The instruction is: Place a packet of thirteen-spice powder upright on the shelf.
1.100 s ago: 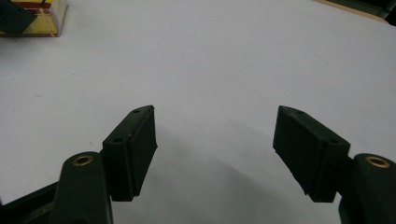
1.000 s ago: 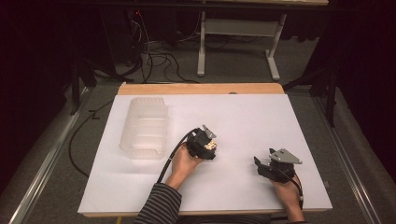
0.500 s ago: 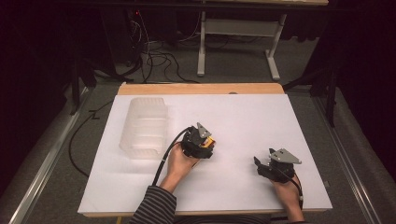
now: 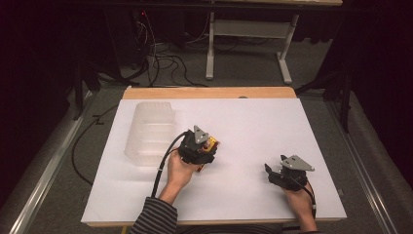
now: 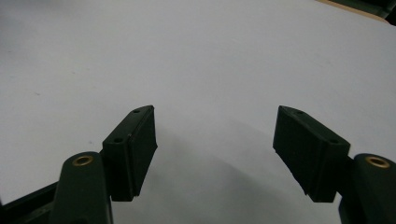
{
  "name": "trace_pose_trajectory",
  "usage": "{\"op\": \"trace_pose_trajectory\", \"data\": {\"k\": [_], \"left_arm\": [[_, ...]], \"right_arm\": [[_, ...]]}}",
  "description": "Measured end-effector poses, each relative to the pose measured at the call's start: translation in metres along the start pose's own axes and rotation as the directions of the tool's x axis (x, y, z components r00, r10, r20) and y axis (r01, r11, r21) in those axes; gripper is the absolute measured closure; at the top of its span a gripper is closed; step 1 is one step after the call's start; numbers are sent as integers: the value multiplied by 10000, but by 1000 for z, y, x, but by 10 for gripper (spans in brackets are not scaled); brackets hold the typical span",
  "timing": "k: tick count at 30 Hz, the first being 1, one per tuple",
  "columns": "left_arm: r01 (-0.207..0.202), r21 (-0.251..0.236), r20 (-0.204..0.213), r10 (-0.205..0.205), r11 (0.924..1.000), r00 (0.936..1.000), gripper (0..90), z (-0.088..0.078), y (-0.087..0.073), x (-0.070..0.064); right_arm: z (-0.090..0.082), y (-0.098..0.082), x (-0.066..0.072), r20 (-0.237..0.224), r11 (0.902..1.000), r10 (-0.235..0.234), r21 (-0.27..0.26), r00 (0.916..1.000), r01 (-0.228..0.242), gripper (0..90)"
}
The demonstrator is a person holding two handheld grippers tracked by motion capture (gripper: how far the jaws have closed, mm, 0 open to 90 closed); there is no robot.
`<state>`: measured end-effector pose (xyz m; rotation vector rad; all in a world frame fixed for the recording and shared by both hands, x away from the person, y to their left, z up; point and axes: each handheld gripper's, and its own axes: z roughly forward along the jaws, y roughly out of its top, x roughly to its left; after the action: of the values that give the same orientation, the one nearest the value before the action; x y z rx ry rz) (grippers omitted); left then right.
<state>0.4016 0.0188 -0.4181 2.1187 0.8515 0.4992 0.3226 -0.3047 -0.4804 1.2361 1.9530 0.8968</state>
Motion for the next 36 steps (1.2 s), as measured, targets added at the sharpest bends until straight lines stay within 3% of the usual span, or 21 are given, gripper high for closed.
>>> {"op": "trace_pose_trajectory", "data": {"k": [11,25,36], "left_arm": [[108,-293,-156,-113,9995,9998,328,-10,-2,4],[511,-847,-391,-545,9951,9977,328,-29,-7,19],[914,-1520,-720,-1033,9841,9920,328,-48,-10,31]], "right_arm": [[0,0,0,-14,10000,-8,29,10000,8,304],[0,0,0,-4,10000,14,27,10000,-14,304],[0,0,0,-9,10000,42,54,10000,-42,304]]}}
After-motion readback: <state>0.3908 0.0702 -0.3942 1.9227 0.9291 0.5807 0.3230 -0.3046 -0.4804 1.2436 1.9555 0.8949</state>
